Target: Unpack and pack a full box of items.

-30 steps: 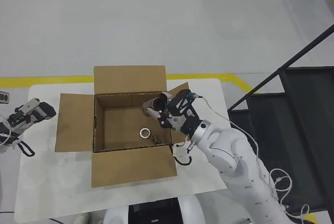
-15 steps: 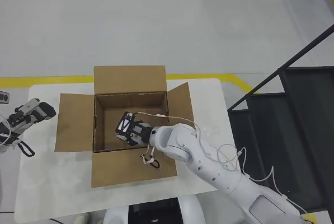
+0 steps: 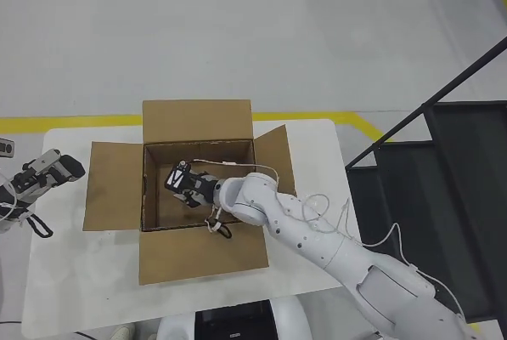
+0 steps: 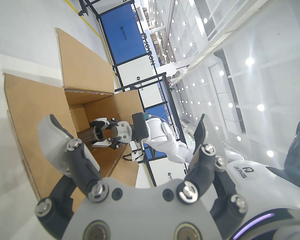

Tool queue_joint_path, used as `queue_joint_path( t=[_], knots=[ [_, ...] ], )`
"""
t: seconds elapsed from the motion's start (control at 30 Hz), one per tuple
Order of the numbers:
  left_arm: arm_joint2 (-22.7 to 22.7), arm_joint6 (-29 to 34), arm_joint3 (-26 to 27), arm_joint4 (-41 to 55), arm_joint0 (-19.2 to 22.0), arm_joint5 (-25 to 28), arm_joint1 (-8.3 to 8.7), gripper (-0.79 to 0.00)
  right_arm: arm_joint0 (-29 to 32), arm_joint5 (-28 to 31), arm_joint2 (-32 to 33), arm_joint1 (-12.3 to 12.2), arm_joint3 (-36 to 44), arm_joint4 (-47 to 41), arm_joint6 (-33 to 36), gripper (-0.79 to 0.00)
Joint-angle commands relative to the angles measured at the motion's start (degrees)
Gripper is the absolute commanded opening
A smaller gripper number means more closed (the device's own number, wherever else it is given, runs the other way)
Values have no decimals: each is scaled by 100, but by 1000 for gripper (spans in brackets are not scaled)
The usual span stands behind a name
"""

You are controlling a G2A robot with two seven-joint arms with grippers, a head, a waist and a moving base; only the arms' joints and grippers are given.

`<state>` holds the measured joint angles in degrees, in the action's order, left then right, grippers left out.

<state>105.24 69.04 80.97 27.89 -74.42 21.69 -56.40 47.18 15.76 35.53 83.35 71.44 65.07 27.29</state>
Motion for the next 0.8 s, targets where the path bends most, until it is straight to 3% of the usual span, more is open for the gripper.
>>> queue_joint_path(
  t=[0.0, 0.4, 0.43, 0.47, 0.57, 0.6, 0.77],
  knots=[
    [0, 0, 0, 0, 0, 0, 0, 0, -86, 13, -78, 71, -266, -21, -111, -785],
    [0, 0, 0, 0, 0, 0, 0, 0, -529, -51, -357, 436, -1153, 30, -385, -785],
    [0, 0, 0, 0, 0, 0, 0, 0, -556, -86, -374, 461, -1202, 64, -377, -742],
    [0, 0, 0, 0, 0, 0, 0, 0, -570, -100, -393, 485, -1246, 82, -370, -523],
    [0, 0, 0, 0, 0, 0, 0, 0, -606, -110, -444, 547, -1405, 143, -331, -49],
    [0, 0, 0, 0, 0, 0, 0, 0, -610, -114, -453, 568, -1449, 145, -337, 0],
    [0, 0, 0, 0, 0, 0, 0, 0, -640, -131, -432, 639, -1563, 156, -348, 0]
  ],
)
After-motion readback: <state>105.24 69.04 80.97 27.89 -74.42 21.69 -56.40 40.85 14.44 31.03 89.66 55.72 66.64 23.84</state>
